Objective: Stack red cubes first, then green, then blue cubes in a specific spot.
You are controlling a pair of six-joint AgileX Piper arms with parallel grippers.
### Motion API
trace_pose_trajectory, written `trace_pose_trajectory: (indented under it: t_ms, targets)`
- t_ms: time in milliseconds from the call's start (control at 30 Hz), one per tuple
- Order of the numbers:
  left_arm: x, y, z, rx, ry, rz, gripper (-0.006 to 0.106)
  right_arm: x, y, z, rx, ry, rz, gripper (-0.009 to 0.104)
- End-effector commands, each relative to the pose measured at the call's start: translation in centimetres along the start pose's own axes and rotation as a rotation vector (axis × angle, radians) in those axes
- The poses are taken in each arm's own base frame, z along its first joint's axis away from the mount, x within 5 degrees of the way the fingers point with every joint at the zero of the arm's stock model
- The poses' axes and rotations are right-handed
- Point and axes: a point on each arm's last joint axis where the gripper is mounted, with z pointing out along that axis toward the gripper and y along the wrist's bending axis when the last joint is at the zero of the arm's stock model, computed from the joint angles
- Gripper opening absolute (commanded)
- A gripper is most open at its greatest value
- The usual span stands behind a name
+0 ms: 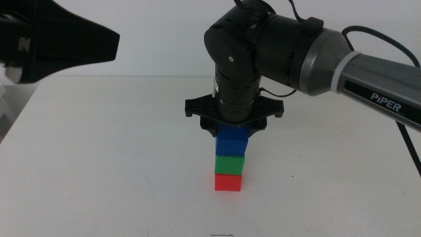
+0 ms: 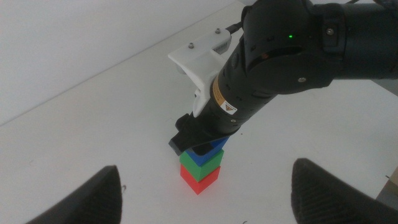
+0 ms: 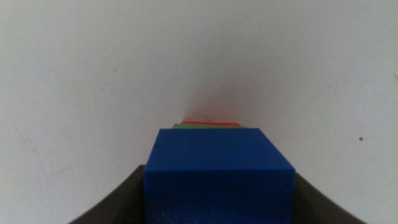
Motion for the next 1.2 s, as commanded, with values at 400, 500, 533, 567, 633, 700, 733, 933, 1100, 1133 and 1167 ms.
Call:
trace_pose_trajectory:
  t_ms: [400, 500, 533, 567, 633, 700, 733, 933, 1100, 1133, 1167]
  targets:
    - [-1.1, -0.4, -0.7, 0.002, -0.091, -0.004, 0.093, -0.9, -1.8, -5.0, -0.023, -0.086, 0.024, 0.076]
    - [-1.1, -0.4, -0.7, 0.002, -0.091, -0.004, 0.093, -1.2, -2.9, -7.7, -0.056, -0.136, 0.019, 0.076]
    - [-1.1, -0.4, -0.7, 0.002, -0.091, -0.004, 0.093, -1.2, -3.4, -8.8, -0.066, -0.158, 0.018, 0.076]
    - [-1.1, -0.4, -0.7, 0.002, -0.091, -0.004, 0.093, -1.3, -4.0, -10.0, -0.075, -0.185, 0.015, 0.076]
    - [-1.1, -0.4, -0.7, 0.002, -0.091, -0.004, 0.093, -1.4, -5.3, -12.1, -0.092, -0.232, 0.001, 0.076]
    - [-1.1, -0.4, -0.7, 0.002, -0.091, -0.004, 0.093, -1.5, -7.1, -14.6, -0.102, -0.286, -0.037, 0.076]
    - [-1.1, -0.4, -0.7, 0.002, -0.091, -0.004, 0.093, -1.5, -7.9, -15.6, -0.105, -0.308, -0.067, 0.076]
    - [-1.1, -0.4, -0.7, 0.002, -0.091, -0.004, 0.093, -0.6, -14.8, -22.6, -0.115, -0.473, -0.086, 0.075]
    - [-1.1, -0.4, -0.7, 0.002, -0.091, -0.005, 0.093, 3.2, -19.3, -26.6, -0.108, -0.659, -0.223, 0.075]
    - [-1.1, -0.4, -0.7, 0.002, -0.091, -0.005, 0.093, 4.0, -19.8, -26.7, -0.114, -0.686, -0.235, 0.075]
    - [-1.1, -0.4, -0.7, 0.002, -0.091, -0.005, 0.093, 5.0, -20.5, -27.1, -0.129, -0.733, -0.237, 0.075]
